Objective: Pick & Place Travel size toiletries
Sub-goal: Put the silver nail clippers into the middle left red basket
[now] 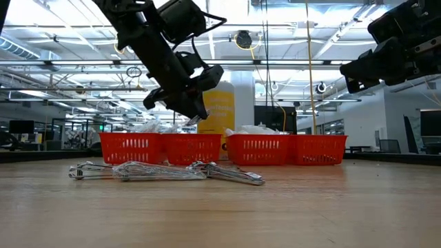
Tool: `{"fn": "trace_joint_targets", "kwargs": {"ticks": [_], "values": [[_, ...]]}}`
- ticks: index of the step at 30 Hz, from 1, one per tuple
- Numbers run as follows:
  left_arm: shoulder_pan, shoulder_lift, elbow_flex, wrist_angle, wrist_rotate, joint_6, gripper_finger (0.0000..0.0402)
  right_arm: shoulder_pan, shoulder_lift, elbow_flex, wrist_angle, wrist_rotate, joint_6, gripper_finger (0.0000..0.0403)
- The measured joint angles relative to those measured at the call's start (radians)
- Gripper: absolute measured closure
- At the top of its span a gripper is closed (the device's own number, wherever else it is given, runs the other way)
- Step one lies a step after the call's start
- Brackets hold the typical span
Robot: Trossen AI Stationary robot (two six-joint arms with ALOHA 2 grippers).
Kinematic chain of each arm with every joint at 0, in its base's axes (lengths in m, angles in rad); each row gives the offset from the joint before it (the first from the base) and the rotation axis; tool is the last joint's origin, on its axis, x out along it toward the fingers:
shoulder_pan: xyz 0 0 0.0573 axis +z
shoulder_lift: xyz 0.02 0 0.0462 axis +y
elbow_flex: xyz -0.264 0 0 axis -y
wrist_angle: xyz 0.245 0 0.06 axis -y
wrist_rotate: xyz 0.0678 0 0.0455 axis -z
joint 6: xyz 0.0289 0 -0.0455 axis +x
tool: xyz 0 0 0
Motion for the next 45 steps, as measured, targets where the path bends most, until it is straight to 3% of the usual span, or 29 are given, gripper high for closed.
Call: {"fn": "trace_joint_targets", "kwargs": {"ticks": [6, 17, 24, 30, 33, 40, 45], "values": [[0.005, 0.0, 0.0, -0.001, 0.0, -0.02, 0.0323, 0.0, 0.0, 0.0, 0.0, 0.0, 0.0, 0.0403], [0.005, 0.0, 0.0, -0.001, 0.0, -0.004, 0.0222, 0.0, 0.0, 0.0, -0.001, 0.0, 0.002, 0.0403], [0.005, -0.001, 0.0, -0.001, 0.006, 0.001, 0.0202, 0.0, 0.0, 0.0, -0.001, 0.0, 0.002, 0.0403], [-0.005, -0.049, 0.003, 0.014, 0.264, 0.145, 0.0209, 0.0, 0.0, 0.0, -0.004, 0.0, 0.003, 0.0403], [-0.048, -0.076, 0.003, 0.031, 0.356, 0.194, 0.0214, 0.0, 0.0, 0.0, -0.005, 0.0, 0.003, 0.0403], [-0.257, -0.104, 0.004, 0.038, 0.374, 0.357, 0.0217, 0.0, 0.004, 0.0, -0.002, 0.0, 0.007, 0.0403], [-0.414, -0.1, 0.004, -0.106, 0.381, 0.34, 0.0223, 0.0, 0.006, 0.0, -0.001, 0.0, 0.007, 0.0403]]}}
